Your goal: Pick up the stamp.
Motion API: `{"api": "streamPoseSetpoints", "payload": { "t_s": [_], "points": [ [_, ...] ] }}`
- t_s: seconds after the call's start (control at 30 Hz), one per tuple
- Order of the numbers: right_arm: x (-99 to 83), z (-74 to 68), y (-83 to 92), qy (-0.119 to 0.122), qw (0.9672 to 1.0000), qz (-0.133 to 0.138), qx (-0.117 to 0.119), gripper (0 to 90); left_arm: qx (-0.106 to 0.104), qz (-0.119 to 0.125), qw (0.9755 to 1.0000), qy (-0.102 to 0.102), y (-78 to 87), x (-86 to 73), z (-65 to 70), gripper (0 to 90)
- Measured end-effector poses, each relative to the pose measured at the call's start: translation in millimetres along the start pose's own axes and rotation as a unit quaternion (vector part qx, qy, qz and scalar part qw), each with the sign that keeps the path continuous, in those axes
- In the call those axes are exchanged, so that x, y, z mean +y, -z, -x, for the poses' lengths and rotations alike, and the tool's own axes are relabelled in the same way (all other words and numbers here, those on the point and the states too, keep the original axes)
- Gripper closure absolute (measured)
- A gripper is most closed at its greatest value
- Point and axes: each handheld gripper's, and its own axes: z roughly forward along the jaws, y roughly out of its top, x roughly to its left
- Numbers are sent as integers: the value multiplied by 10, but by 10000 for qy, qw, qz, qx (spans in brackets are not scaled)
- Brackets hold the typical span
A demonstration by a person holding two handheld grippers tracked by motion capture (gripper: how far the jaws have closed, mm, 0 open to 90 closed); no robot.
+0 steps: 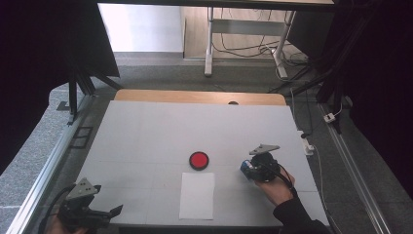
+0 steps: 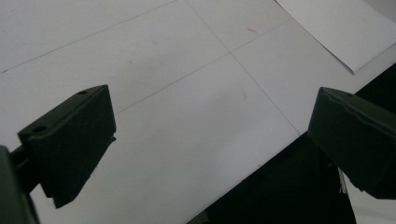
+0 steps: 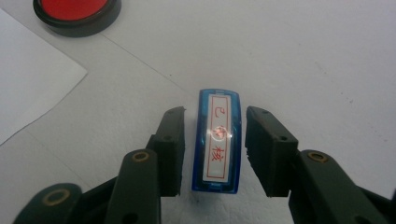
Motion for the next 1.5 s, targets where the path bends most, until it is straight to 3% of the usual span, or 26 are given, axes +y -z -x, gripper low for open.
{"api": "streamPoseSetpoints", "payload": {
  "t_s": [0.23,0.47,0.7,1.0,1.3,1.5],
  "points": [
    [15,5,-3,-52,10000,-27,59,704,-1,-5,10000,-25,-2,0,6,12],
    [17,29,1,-115,9998,-47,183,709,-8,-14,10000,-26,-3,1,8,13],
    [24,23,52,-5,9997,12,253,711,-12,2,10000,-2,-3,-1,1,13],
    [38,25,117,-106,9995,185,226,712,-110,39,9999,33,8,-6,-15,15],
    [52,9,235,86,9989,397,231,711,-218,126,9996,82,29,-16,-34,4],
    [55,9,279,58,9982,509,314,712,-213,108,9997,66,28,-12,-32,3]
  ]
}}
